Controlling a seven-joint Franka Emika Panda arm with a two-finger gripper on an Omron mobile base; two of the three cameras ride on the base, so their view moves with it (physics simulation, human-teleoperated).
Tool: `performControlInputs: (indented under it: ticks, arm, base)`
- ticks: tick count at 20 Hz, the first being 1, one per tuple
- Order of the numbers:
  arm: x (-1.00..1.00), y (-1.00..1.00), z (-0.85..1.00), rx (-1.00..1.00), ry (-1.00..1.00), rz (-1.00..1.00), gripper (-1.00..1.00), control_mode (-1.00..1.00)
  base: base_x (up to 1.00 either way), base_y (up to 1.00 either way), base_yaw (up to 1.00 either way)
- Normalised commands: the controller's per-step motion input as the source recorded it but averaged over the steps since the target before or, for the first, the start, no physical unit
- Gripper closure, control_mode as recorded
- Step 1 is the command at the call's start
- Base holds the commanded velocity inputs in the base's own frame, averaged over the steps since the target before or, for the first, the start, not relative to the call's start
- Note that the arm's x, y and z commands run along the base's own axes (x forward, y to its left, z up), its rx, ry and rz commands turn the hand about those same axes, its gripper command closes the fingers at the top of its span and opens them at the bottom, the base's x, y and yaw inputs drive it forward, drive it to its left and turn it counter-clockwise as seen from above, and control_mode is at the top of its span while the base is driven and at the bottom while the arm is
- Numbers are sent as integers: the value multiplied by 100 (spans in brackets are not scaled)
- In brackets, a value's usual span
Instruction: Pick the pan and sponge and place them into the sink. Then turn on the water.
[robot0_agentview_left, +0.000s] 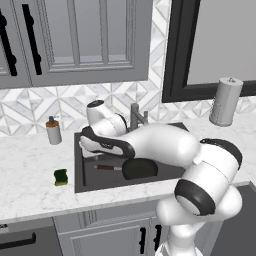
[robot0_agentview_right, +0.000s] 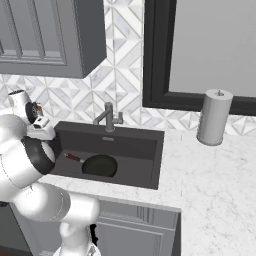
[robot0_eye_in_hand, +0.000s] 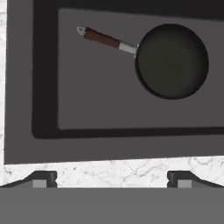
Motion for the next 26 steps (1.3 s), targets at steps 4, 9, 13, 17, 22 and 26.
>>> performControlInputs:
  ticks: [4, 9, 13, 17, 22, 26]
  arm:
    - [-11, 41, -1, 0, -4, 3, -100, -100]
    - [0, 45, -3, 0, -2, 1, -100, -100]
    - [0, 46, -4, 0, 0, 4, -100, -100]
    - [-1, 40, 0, 0, 0, 4, -100, -100]
    - [-1, 30, -10, 0, 0, 1, -100, -100]
    - [0, 27, -24, 0, 1, 0, -100, -100]
  base:
    - [0, 0, 0]
    - [0, 0, 0]
    - [0, 0, 0]
    - [0, 0, 0]
    - [0, 0, 0]
    - [0, 0, 0]
